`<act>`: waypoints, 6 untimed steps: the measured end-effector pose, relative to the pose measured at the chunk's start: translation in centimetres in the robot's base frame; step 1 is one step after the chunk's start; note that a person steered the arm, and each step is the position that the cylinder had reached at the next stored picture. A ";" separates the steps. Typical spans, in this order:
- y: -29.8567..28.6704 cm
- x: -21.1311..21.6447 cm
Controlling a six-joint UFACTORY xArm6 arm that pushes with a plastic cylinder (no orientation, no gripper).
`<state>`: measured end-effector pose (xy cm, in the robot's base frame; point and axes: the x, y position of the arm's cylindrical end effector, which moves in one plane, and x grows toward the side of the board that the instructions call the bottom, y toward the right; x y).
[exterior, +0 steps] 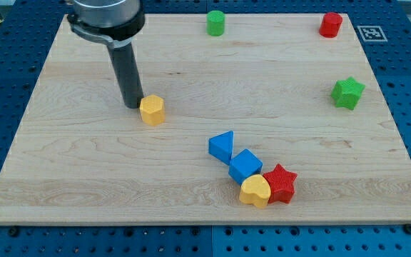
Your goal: Push the yellow hexagon into the blue triangle
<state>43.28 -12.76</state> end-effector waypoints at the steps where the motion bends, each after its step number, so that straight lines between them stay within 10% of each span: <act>1: -0.7 1.1; 6: 10.8 5.8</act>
